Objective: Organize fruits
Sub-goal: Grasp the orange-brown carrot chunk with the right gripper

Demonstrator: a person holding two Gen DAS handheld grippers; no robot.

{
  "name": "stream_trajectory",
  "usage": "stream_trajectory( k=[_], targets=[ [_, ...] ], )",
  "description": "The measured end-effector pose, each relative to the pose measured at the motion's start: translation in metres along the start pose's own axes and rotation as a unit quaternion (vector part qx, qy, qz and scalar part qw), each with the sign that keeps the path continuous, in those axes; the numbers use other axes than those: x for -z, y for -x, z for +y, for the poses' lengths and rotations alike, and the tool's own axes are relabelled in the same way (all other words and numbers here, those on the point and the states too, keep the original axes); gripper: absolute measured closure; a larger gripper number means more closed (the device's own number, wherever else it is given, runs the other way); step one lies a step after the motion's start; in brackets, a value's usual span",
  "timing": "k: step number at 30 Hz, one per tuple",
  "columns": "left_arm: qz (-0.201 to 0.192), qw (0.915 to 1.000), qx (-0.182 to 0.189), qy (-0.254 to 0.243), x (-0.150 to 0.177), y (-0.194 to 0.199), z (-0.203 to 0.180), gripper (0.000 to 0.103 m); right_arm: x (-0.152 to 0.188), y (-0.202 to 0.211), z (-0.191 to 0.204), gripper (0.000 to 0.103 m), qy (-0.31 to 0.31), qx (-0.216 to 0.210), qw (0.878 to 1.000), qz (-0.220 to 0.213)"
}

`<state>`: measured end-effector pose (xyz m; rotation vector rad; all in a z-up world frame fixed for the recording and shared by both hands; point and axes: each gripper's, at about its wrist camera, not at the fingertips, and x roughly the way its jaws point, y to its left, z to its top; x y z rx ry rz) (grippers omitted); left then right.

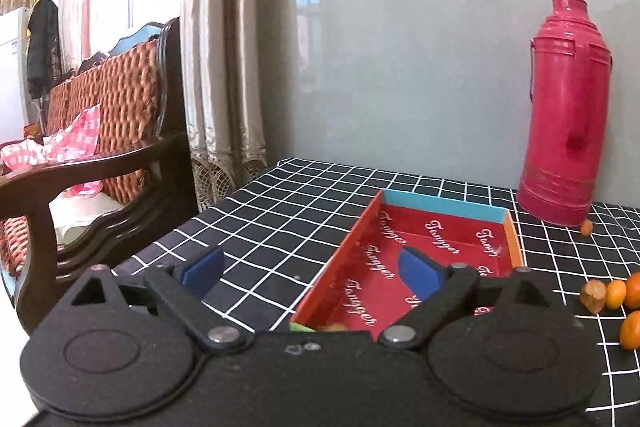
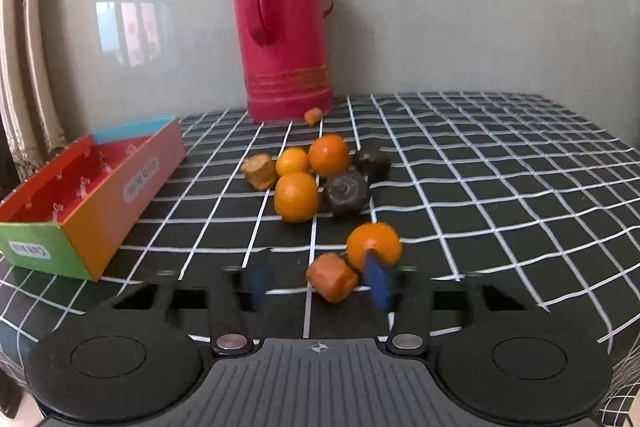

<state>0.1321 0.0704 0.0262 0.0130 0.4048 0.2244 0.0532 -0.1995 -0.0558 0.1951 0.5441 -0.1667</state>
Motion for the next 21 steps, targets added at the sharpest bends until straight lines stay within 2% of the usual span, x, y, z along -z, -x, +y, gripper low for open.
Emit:
stream_trajectory(
  k=[2, 9, 14, 17, 21],
  targets=[
    [0.006, 0.9999, -0.001, 0.009, -0.001, -0.003, 0.005, 0.016, 0.001, -0.001, -0.001, 0.073, 0.001, 0.003, 1.000, 0.000],
    [0.034, 0.9980, -0.014, 0.051, -0.002, -0.011, 0.027, 0.016, 0.005, -0.007, 0.013, 0.073, 0.036, 0.020, 0.999, -0.004],
    [0.039, 0.9967, -0.024, 0.067, -0.002, -0.013, 0.038, 0.015, 0.001, -0.006, 0.011, 0.074, 0.017, 0.004, 1.000, -0.004],
    [0.041, 0.9949, -0.037, 0.084, -0.003, -0.014, 0.047, 0.015, -0.007, 0.002, 0.017, 0.074, 0.000, -0.039, 0.999, -0.032],
    [0.056, 0.9924, -0.047, 0.099, -0.003, -0.020, 0.059, 0.015, -0.026, 0.014, 0.045, 0.074, 0.007, -0.130, 0.989, -0.074]
  ],
)
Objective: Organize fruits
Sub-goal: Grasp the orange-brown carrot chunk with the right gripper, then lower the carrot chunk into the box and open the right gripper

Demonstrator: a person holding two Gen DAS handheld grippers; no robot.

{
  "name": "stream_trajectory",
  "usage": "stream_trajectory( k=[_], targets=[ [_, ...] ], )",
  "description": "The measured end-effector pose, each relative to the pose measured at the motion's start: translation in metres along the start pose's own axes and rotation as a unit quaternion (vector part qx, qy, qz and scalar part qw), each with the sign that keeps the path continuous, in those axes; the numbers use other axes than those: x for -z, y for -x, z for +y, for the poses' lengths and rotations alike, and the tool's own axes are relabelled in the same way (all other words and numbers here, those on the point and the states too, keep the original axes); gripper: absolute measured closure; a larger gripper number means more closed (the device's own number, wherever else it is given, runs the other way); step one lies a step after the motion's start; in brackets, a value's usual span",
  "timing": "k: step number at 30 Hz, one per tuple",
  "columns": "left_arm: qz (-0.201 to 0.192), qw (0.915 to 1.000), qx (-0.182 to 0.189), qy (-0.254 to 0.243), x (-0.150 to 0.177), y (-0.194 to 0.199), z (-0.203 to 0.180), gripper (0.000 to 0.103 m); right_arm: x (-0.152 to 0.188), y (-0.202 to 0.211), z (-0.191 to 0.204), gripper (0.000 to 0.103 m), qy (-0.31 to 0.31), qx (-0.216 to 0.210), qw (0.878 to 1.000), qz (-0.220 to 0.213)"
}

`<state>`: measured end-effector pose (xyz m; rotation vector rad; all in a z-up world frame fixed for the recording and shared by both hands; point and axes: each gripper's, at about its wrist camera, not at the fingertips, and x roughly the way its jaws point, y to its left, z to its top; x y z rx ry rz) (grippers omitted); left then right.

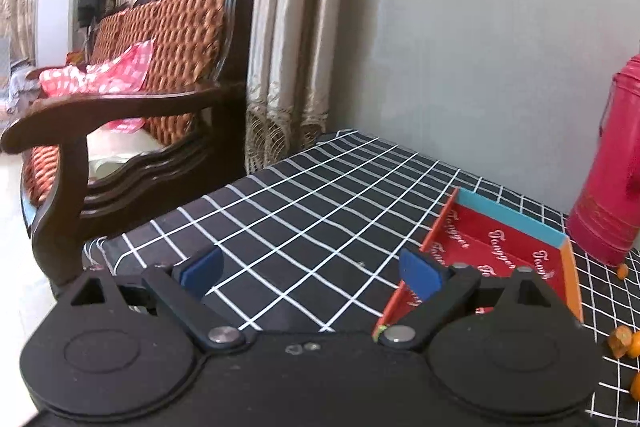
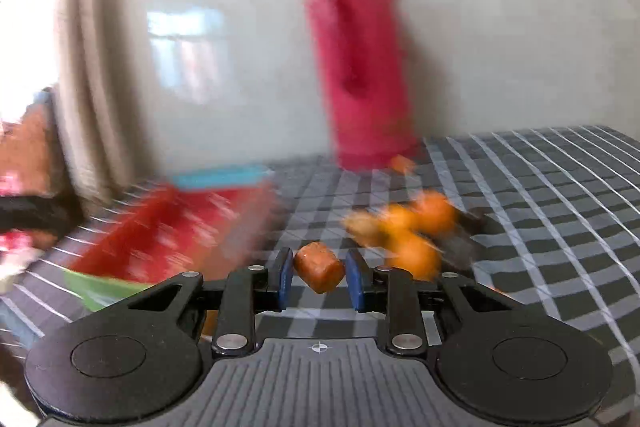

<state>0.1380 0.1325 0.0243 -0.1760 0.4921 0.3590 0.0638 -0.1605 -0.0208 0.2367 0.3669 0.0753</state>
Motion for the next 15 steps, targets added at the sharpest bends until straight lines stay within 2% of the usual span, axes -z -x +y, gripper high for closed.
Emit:
stream_trajectory(
  k=[3, 6, 10, 14, 15],
  targets=[
    [0.008, 0.9999, -0.006, 0.008, -0.001, -0.003, 0.007, 0.015, -0.007, -0.011, 0.028, 0.074, 0.025, -0.050, 0.998, -0.005],
    [0.013, 0.9998, -0.008, 0.015, -0.001, -0.004, 0.012, 0.015, -0.006, -0.028, 0.058, 0.074, 0.053, -0.090, 0.995, 0.007],
    [0.010, 0.9998, -0.012, 0.013, -0.001, -0.004, 0.013, 0.014, 0.006, -0.048, 0.088, 0.074, 0.093, -0.106, 0.990, 0.022],
    [0.013, 0.9998, -0.012, 0.010, -0.001, -0.004, 0.010, 0.014, 0.013, -0.060, 0.098, 0.073, 0.096, -0.104, 0.989, 0.031],
    [0.013, 0.9998, -0.011, 0.008, -0.001, -0.004, 0.009, 0.014, 0.013, -0.063, 0.099, 0.066, 0.094, -0.105, 0.989, 0.036]
  ],
)
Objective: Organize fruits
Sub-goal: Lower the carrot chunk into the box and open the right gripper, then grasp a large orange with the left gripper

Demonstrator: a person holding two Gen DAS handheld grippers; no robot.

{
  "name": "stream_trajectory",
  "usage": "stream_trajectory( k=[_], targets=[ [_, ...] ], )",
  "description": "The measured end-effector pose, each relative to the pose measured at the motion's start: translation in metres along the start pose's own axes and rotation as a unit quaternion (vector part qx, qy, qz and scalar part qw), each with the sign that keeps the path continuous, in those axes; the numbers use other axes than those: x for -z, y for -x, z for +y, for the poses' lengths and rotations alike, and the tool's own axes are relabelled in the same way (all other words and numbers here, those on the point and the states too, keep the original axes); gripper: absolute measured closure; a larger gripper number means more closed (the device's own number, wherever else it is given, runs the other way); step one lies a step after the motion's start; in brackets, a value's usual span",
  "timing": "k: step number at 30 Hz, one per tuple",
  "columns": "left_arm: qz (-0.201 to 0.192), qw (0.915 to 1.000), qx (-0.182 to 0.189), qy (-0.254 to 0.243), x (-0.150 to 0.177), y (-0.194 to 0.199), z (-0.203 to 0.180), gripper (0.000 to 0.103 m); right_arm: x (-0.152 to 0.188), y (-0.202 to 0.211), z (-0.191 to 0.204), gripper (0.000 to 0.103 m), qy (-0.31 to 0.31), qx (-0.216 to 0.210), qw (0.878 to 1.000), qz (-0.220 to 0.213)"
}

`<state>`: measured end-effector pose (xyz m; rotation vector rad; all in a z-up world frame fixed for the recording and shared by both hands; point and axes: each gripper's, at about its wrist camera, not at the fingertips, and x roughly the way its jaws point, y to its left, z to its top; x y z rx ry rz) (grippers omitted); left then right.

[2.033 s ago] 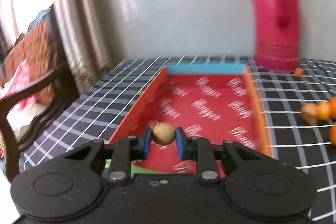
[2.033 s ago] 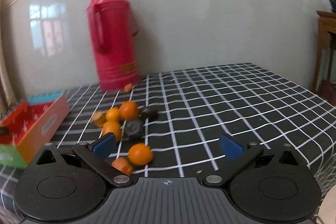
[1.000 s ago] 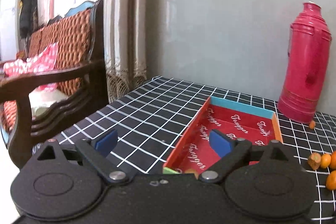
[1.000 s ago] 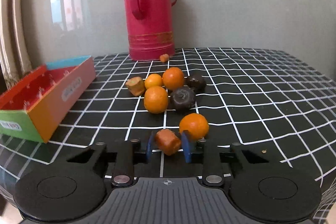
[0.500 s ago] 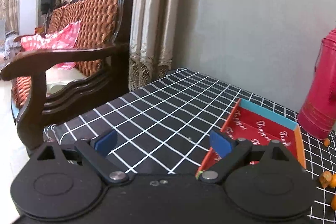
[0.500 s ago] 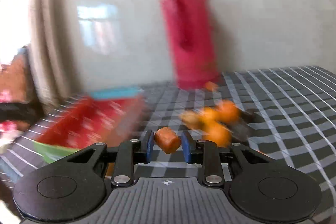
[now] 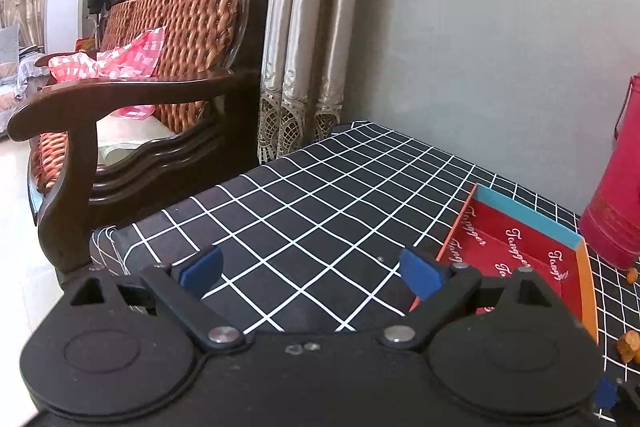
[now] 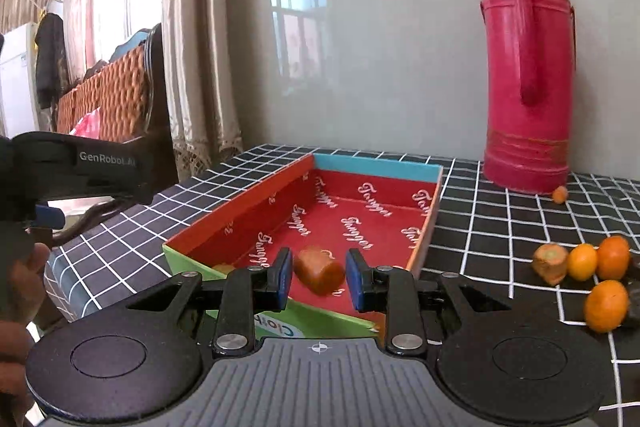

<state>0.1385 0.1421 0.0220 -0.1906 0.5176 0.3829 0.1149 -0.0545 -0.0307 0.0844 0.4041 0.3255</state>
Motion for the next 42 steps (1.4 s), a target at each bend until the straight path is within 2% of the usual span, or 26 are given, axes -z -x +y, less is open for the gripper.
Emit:
stream_trajectory(
  k=[1, 2, 3, 4, 7, 11, 15, 18, 21, 24, 29, 32, 35, 39, 42],
  targets=[
    [0.000, 1.0000, 0.000, -0.002, 0.000, 0.000, -0.001, 0.014, -0.001, -0.002, -0.001, 0.056, -0.004, -0.003, 1.000, 0.005],
    [0.000, 1.0000, 0.001, -0.003, 0.000, 0.000, -0.002, 0.014, -0.002, 0.000, -0.005, 0.030, -0.012, -0.006, 1.000, 0.002],
    [0.000, 1.0000, 0.003, -0.004, 0.001, 0.001, -0.003, 0.014, -0.002, 0.006, -0.008, 0.015, -0.022, -0.004, 1.000, -0.014],
    [-0.001, 1.0000, 0.004, -0.006, 0.001, 0.001, -0.005, 0.014, -0.003, 0.012, -0.010, 0.012, -0.026, 0.004, 0.999, -0.031],
    [-0.009, 0.9997, 0.013, -0.018, 0.004, 0.007, -0.017, 0.014, -0.006, 0.032, -0.016, 0.011, -0.019, 0.043, 0.997, -0.068],
    [-0.024, 0.9968, 0.049, -0.058, 0.014, 0.019, -0.045, 0.014, -0.004, 0.053, -0.043, 0.000, -0.040, 0.115, 0.990, -0.078],
    [-0.038, 0.9886, 0.106, -0.100, 0.027, 0.035, -0.077, 0.013, -0.002, 0.072, -0.081, 0.000, -0.072, 0.200, 0.974, -0.079],
    [-0.044, 0.9779, 0.152, -0.136, 0.041, 0.046, -0.105, 0.012, 0.001, 0.087, -0.109, 0.000, -0.097, 0.280, 0.952, -0.071],
    [-0.049, 0.9625, 0.197, -0.180, 0.059, 0.057, -0.137, 0.012, 0.006, 0.103, -0.134, 0.000, -0.122, 0.343, 0.929, -0.062],
    [-0.048, 0.9443, 0.231, -0.229, 0.080, 0.064, -0.170, 0.012, 0.013, 0.123, -0.152, 0.000, -0.141, 0.379, 0.912, -0.065],
    [-0.041, 0.9139, 0.269, -0.301, 0.117, 0.068, -0.218, 0.013, 0.021, 0.152, -0.174, 0.000, -0.158, 0.393, 0.902, -0.077],
    [-0.038, 0.9021, 0.281, -0.325, 0.134, 0.067, -0.238, 0.020, 0.023, 0.164, -0.182, 0.000, -0.161, 0.398, 0.900, -0.082],
    [-0.022, 0.8973, 0.292, -0.330, 0.142, 0.060, -0.251, 0.027, 0.027, 0.176, -0.189, 0.000, -0.176, 0.398, 0.896, -0.087],
    [0.002, 0.8957, 0.306, -0.322, 0.144, 0.051, -0.260, 0.033, 0.026, 0.184, -0.197, 0.000, -0.193, 0.396, 0.893, -0.089],
    [0.013, 0.8918, 0.325, -0.315, 0.144, 0.048, -0.264, 0.047, 0.029, 0.188, -0.201, 0.000, -0.195, 0.398, 0.892, -0.088]
  ],
)
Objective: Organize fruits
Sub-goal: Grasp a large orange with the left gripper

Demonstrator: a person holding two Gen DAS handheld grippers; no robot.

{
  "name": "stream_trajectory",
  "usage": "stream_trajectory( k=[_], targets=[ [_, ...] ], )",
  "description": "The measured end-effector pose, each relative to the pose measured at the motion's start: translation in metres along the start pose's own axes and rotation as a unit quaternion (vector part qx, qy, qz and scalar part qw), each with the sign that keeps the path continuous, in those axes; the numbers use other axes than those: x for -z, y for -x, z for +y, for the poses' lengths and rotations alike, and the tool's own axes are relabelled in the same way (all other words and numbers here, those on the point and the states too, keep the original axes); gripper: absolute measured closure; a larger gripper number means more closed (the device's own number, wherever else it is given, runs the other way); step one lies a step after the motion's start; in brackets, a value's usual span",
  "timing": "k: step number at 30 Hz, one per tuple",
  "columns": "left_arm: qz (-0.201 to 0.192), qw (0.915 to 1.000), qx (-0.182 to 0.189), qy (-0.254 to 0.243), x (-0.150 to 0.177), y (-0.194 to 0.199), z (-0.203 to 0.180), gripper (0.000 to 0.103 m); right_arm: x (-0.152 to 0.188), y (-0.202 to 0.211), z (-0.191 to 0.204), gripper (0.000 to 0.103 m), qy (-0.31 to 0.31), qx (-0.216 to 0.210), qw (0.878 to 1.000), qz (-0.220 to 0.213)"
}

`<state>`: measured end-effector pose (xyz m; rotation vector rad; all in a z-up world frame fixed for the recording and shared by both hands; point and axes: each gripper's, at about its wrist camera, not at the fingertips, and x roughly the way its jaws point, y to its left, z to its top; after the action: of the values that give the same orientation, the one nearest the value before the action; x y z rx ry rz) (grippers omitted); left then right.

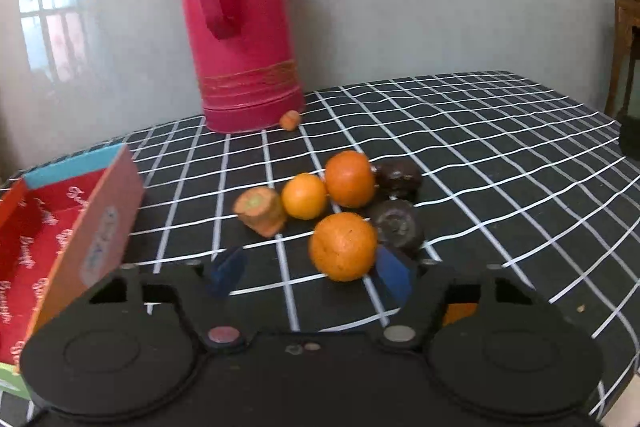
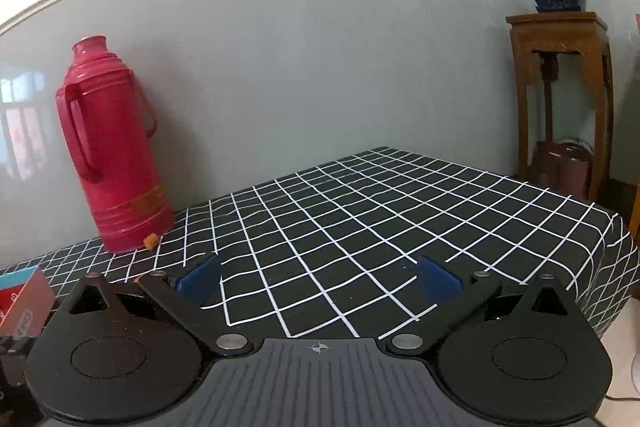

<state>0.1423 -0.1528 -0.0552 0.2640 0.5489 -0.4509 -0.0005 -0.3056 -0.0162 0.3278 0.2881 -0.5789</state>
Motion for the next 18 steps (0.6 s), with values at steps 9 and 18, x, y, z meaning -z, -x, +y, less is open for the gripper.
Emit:
stream_trajectory(
  k=[9, 18],
  targets=[
    [0.002, 0.9998, 0.021, 0.002, 0.000, -0.004, -0.008, 0.077, 0.004, -0.005, 0.001, 0.000, 0.003, 0.000, 1.000, 0.011],
    [-0.051, 0.9969, -0.058, 0.012, -0.004, 0.021, 0.013, 0.077, 0.007, -0.006, 0.012, 0.000, 0.012, -0.015, 1.000, 0.014]
  ],
)
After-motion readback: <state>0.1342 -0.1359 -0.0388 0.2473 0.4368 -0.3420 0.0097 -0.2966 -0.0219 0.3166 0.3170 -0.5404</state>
